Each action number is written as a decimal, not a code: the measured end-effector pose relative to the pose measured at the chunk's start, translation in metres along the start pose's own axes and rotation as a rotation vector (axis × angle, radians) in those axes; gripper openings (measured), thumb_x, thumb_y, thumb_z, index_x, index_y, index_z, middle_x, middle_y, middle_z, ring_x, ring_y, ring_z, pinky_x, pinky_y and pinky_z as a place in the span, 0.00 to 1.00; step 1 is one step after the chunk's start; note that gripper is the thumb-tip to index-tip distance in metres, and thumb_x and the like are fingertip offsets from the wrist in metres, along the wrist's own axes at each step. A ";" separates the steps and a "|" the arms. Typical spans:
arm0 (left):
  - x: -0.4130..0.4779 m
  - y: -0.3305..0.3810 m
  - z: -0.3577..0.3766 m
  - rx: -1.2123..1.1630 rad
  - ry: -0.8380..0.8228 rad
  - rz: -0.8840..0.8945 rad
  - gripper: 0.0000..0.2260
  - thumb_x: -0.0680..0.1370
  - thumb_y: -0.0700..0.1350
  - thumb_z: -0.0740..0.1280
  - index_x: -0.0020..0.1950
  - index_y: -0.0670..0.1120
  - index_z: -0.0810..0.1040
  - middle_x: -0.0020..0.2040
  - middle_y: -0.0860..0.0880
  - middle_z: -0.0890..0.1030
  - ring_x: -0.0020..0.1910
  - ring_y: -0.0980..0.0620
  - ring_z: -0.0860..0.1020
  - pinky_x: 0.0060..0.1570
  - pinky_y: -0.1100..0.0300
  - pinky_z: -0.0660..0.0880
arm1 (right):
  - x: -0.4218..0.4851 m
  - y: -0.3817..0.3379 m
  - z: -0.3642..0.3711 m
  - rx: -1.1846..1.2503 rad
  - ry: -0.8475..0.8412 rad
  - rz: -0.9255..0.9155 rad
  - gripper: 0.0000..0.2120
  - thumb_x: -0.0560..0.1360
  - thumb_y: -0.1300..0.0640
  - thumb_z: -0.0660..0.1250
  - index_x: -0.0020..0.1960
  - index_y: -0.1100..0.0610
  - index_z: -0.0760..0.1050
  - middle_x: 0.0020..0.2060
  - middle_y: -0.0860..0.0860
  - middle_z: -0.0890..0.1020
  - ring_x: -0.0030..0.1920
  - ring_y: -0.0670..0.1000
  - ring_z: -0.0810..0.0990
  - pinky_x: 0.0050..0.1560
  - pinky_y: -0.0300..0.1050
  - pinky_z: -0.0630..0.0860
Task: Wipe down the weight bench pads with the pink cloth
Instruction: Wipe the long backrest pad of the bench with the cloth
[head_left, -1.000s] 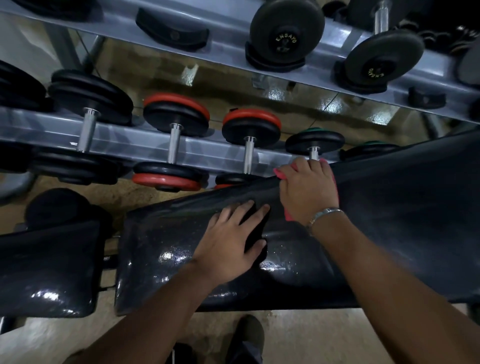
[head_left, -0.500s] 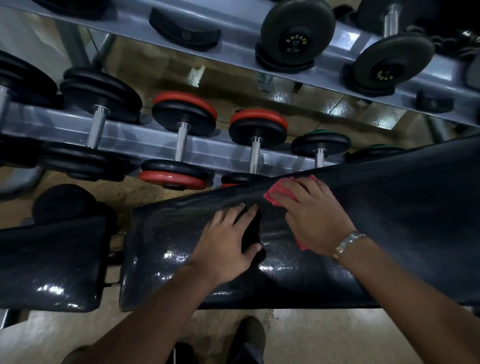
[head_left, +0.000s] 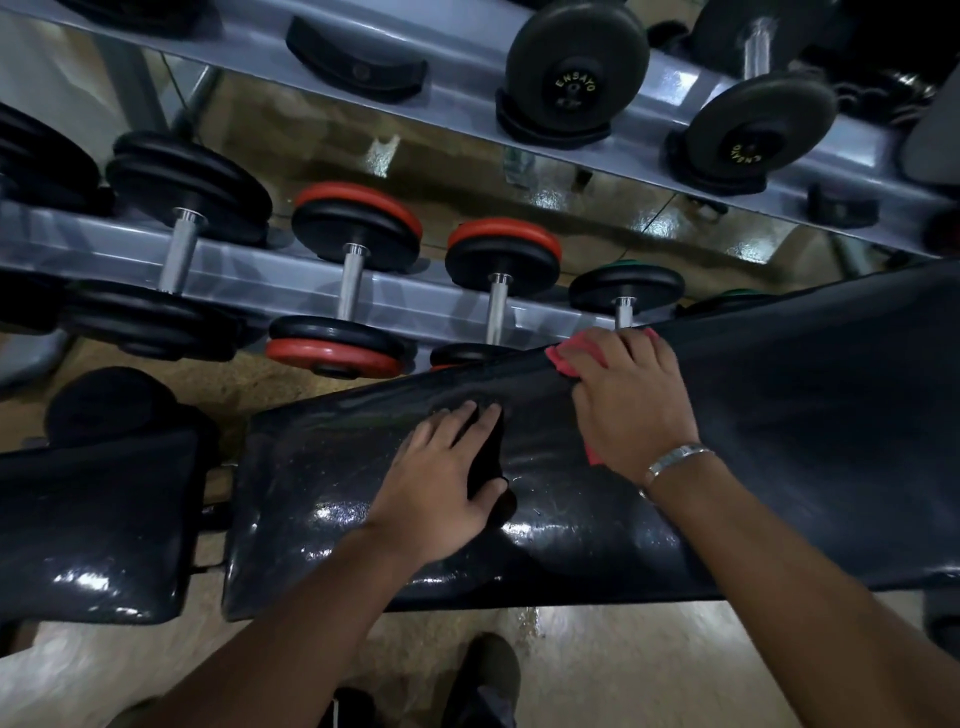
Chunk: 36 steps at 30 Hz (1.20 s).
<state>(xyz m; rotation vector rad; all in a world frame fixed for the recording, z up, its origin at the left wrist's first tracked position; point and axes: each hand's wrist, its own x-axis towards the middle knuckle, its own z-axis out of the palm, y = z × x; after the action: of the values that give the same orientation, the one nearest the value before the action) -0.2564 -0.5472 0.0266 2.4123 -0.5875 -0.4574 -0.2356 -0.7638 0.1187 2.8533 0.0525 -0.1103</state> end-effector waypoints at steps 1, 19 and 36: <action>0.000 0.000 0.000 0.000 -0.002 0.001 0.36 0.79 0.61 0.62 0.81 0.61 0.46 0.82 0.56 0.53 0.79 0.49 0.53 0.77 0.46 0.58 | -0.005 -0.006 0.000 -0.010 -0.014 0.015 0.25 0.75 0.51 0.51 0.69 0.48 0.74 0.65 0.53 0.77 0.64 0.60 0.73 0.73 0.63 0.63; -0.017 -0.001 0.014 0.170 0.049 0.031 0.29 0.83 0.63 0.47 0.82 0.58 0.44 0.83 0.51 0.52 0.80 0.45 0.54 0.76 0.45 0.60 | -0.064 -0.007 0.011 0.039 0.028 -0.069 0.27 0.75 0.55 0.53 0.72 0.49 0.71 0.71 0.53 0.73 0.75 0.61 0.67 0.77 0.63 0.59; -0.016 0.002 0.008 0.175 0.005 0.023 0.29 0.83 0.62 0.49 0.81 0.60 0.40 0.83 0.53 0.48 0.81 0.48 0.49 0.79 0.49 0.52 | -0.113 -0.009 0.022 0.170 0.049 -0.406 0.22 0.74 0.59 0.61 0.66 0.46 0.77 0.66 0.47 0.78 0.71 0.56 0.73 0.76 0.60 0.63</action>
<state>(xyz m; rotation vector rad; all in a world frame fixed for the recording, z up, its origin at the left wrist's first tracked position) -0.2742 -0.5441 0.0251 2.5683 -0.6775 -0.4047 -0.3497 -0.7642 0.1040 2.9713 0.6630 -0.1322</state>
